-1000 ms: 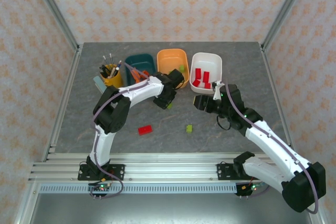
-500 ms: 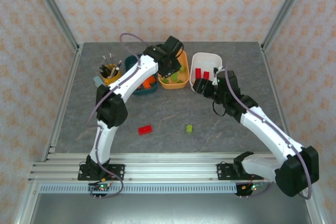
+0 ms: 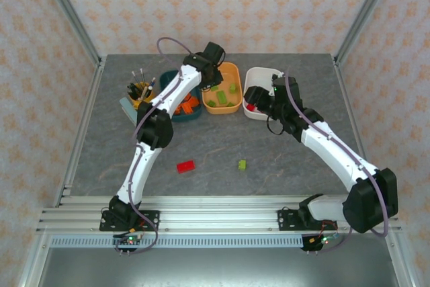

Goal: Sort the legos into containers by color

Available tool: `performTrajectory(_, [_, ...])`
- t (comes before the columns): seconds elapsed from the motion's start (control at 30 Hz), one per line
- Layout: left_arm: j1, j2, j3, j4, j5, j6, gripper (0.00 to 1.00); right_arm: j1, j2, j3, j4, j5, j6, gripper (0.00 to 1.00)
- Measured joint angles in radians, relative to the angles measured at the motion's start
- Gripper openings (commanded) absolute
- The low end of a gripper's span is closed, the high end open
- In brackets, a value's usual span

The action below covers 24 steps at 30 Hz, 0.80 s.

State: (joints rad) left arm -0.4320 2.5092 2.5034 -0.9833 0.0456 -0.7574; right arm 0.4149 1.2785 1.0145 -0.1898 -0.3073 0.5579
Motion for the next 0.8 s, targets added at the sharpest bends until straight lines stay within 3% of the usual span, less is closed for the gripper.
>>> performTrajectory(0.33, [-0.015,0.035,0.007,0.003,-0.061,0.06,0.17,-0.009,0.002,0.0,0.0,0.0,0.0,0.62])
performTrajectory(0.8, [-0.097,0.039,0.008,0.03,0.031,0.014,0.18,-0.019,0.019,0.0,-0.002,-0.004,0.0,0.62])
